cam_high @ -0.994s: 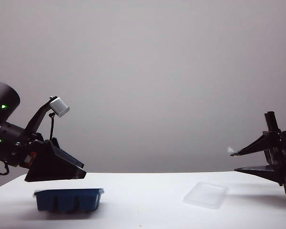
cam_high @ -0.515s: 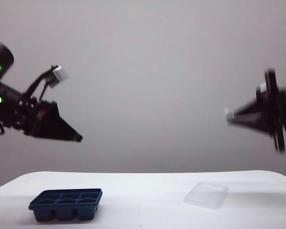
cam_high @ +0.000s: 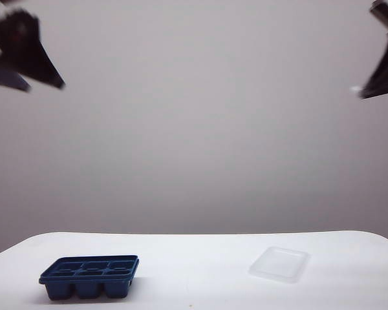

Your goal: Pick up the ice cube tray, remove its lid, and then place both the tray and the lid back on the table.

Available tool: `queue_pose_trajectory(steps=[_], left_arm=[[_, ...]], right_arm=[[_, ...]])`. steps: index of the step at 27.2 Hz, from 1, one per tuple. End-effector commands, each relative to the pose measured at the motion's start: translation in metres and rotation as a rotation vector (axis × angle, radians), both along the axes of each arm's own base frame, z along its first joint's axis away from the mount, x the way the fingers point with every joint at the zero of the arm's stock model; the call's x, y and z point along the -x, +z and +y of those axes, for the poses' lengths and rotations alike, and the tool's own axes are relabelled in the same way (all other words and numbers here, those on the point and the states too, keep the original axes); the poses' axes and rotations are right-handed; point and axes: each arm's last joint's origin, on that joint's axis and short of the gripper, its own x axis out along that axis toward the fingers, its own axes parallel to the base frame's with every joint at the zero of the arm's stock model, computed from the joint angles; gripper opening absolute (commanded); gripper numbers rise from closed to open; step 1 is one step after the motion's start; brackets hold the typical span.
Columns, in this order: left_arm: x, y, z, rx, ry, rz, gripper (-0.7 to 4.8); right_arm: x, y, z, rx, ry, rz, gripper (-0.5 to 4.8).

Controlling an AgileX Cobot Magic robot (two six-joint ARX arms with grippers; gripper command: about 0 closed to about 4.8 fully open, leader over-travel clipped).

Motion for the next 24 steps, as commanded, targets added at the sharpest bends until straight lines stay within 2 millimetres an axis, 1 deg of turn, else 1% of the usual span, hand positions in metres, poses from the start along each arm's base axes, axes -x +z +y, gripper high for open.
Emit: queue_pose_trajectory(steps=[1, 3, 6, 8, 11, 15, 18, 19, 21, 24], left_arm=[[0.034, 0.009, 0.009, -0.042, 0.160, 0.051, 4.19], [0.051, 0.014, 0.013, -0.057, 0.203, 0.044, 3.93], [0.073, 0.022, 0.017, -0.065, 0.264, -0.002, 3.93], [0.082, 0.025, 0.019, -0.030, 0.289, -0.038, 3.93], [0.096, 0.025, 0.022, 0.027, 0.337, -0.115, 3.93], [0.114, 0.009, 0.026, 0.076, 0.399, -0.244, 3.93], [0.125, -0.005, 0.027, 0.131, 0.413, -0.315, 3.93], [0.129, -0.012, 0.028, 0.160, 0.415, -0.349, 3.93], [0.134, -0.022, 0.029, 0.200, 0.417, -0.387, 3.93], [0.141, -0.034, 0.029, 0.278, 0.426, -0.408, 3.93]], right_arm=[[0.036, 0.022, 0.005, 0.193, -0.075, -0.044, -0.10], [0.050, 0.030, 0.007, 0.243, -0.101, -0.078, -0.10], [0.075, 0.043, 0.011, 0.266, -0.137, -0.190, -0.10], [0.088, 0.045, 0.012, 0.258, -0.145, -0.275, -0.10], [0.109, 0.040, 0.013, 0.214, -0.177, -0.382, -0.10], [0.136, 0.020, 0.014, 0.180, -0.204, -0.497, -0.10], [0.155, 0.008, 0.012, 0.184, -0.306, -0.559, -0.10], [0.165, 0.003, 0.011, 0.173, -0.349, -0.599, -0.10], [0.175, -0.003, 0.010, 0.139, -0.398, -0.657, -0.10], [0.187, -0.013, 0.010, 0.116, -0.423, -0.716, -0.10]])
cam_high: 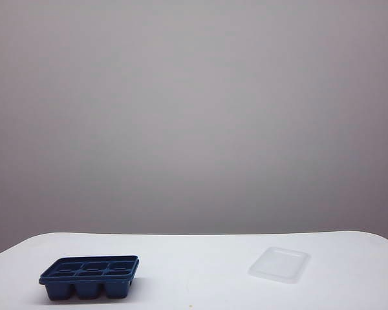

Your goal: Pick up the ice cube tray, remove its lid, and then place both the tray and the lid back on the table.

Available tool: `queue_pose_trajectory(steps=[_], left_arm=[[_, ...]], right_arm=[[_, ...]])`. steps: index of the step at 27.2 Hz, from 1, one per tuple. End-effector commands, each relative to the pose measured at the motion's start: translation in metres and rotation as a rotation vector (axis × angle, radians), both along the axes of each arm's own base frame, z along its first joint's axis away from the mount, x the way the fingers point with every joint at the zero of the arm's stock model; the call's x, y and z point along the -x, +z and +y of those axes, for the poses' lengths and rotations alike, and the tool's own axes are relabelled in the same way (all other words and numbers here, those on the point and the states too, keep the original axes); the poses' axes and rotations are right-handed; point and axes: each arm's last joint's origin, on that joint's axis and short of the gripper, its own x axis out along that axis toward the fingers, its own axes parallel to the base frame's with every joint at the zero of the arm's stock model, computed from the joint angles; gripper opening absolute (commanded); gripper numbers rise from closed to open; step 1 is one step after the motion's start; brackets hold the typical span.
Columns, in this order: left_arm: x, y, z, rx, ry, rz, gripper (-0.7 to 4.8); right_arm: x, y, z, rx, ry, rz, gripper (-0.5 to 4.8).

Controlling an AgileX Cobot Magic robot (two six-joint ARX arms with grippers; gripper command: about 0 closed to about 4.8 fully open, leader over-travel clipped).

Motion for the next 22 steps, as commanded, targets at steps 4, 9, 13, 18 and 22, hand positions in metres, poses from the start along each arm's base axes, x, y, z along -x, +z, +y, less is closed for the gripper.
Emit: queue_pose_trajectory(steps=[4, 9, 13, 18, 22], left_arm=[[-0.008, -0.031, -0.003, 0.119, -0.035, 0.000, 3.88], [-0.015, -0.056, -0.004, 0.094, -0.015, 0.093, 3.17], [-0.017, -0.068, -0.004, 0.063, -0.013, 0.136, 2.68], [-0.019, -0.074, -0.004, 0.047, 0.017, 0.161, 1.55], [-0.019, -0.076, -0.004, 0.026, 0.014, 0.165, 0.36]], right_arm=[[0.004, -0.031, 0.000, -0.024, -0.014, 0.035, -0.10], [-0.006, -0.059, -0.001, -0.025, -0.037, 0.090, -0.10], [-0.013, -0.078, -0.002, -0.026, -0.064, 0.118, -0.10], [-0.018, -0.096, -0.002, -0.026, -0.073, 0.144, -0.10], [-0.022, -0.113, -0.002, -0.025, -0.090, 0.190, -0.10]])
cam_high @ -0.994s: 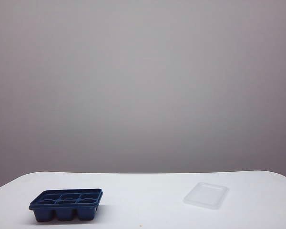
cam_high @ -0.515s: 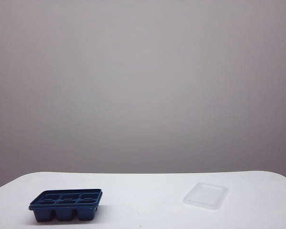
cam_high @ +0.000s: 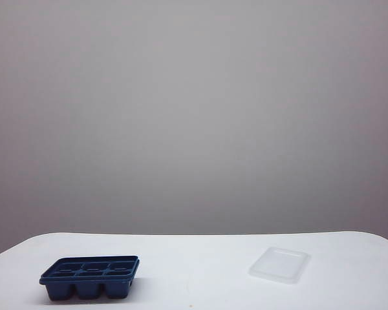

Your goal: Pick up the ice cube tray, remove its lid, and then place both the tray and the lid back on the table.

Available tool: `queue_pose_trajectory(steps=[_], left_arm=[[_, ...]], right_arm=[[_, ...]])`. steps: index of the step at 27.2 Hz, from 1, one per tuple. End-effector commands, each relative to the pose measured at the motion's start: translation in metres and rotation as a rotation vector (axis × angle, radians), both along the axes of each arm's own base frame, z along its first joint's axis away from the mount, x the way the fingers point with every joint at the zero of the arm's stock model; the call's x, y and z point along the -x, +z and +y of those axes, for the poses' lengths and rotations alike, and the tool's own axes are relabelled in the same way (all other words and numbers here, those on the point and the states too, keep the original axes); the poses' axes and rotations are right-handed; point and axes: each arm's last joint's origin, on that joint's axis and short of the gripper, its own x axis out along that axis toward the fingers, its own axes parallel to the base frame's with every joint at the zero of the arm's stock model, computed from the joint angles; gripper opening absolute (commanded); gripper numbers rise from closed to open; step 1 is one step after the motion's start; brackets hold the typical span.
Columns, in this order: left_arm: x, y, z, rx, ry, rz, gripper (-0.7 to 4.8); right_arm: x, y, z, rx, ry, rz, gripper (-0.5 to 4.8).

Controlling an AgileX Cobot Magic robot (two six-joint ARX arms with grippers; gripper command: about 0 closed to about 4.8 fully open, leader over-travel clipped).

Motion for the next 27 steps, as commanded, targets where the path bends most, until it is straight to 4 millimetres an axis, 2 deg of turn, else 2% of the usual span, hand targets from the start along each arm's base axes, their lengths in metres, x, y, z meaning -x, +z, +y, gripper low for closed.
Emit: queue_pose_trajectory(steps=[1, 4, 5, 9, 15, 20, 23, 27], left_arm=[[-0.001, 0.000, 0.000, -0.019, -0.006, -0.010, 0.15], [0.000, 0.000, -0.001, -0.023, -0.028, -0.012, 0.13], [0.000, 0.001, -0.001, -0.029, -0.049, -0.017, -0.08], [-0.001, 0.003, -0.002, -0.017, -0.077, -0.040, -0.05], [-0.001, 0.001, 0.001, -0.047, 0.018, -0.022, -0.05], [-0.001, -0.008, 0.002, -0.059, 0.041, 0.030, -0.06], [-0.003, -0.021, 0.002, -0.064, 0.047, 0.075, -0.06], [-0.003, -0.021, 0.002, -0.045, 0.069, 0.071, -0.05]], right_arm=[[-0.002, -0.009, -0.001, -0.002, -0.019, 0.015, -0.10], [-0.002, -0.011, -0.001, -0.002, -0.019, 0.022, -0.09], [-0.002, -0.010, 0.000, -0.002, -0.012, 0.006, -0.09], [-0.001, 0.003, 0.000, 0.046, 0.008, -0.048, -0.10], [-0.003, -0.012, -0.001, 0.046, -0.021, 0.018, -0.10], [-0.002, -0.015, -0.002, 0.048, -0.040, 0.046, -0.09], [-0.002, -0.017, -0.002, 0.048, -0.039, 0.070, -0.09], [-0.002, -0.019, -0.001, 0.048, -0.032, 0.092, -0.08]])
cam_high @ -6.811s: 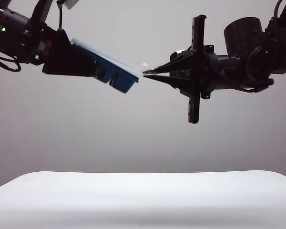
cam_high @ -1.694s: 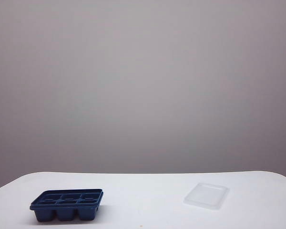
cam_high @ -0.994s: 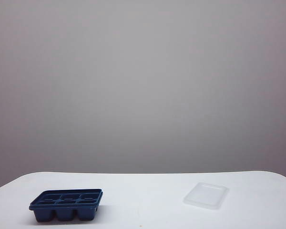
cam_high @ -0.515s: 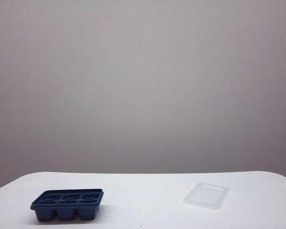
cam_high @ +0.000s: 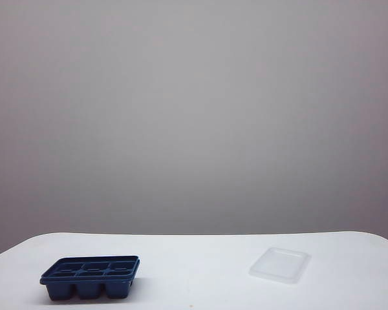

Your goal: Pick up the ice cube tray, remove its lid, and then place both the tray and the lid back on the table.

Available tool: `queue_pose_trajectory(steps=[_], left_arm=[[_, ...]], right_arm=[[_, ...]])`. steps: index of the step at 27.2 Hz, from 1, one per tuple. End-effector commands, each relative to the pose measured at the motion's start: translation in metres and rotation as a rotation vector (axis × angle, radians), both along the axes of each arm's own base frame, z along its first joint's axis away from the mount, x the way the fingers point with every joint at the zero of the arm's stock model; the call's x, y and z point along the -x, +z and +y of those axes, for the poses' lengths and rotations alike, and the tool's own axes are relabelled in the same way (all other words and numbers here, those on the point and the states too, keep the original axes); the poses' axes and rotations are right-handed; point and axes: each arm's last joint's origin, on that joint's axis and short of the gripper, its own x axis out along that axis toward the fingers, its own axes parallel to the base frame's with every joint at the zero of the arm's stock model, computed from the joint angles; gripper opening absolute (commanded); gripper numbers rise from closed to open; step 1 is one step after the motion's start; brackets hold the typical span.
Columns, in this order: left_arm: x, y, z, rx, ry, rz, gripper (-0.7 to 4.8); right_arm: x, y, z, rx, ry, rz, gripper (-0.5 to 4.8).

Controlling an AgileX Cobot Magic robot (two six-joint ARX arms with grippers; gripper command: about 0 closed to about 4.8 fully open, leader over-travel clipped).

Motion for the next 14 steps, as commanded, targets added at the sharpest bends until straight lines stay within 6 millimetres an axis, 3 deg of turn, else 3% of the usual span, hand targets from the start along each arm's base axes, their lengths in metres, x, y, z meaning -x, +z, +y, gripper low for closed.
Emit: queue_pose_trajectory(steps=[1, 14], left_arm=[[-0.0001, -0.0003, 0.0004, 0.010, 0.018, 0.000, -0.05], [-0.0001, -0.0002, 0.0002, 0.012, 0.011, -0.001, -0.05]], right_arm=[[-0.0005, -0.0019, 0.0001, 0.003, 0.004, 0.005, -0.08], [-0.0005, -0.0017, 0.0006, 0.000, 0.022, 0.002, -0.08]])
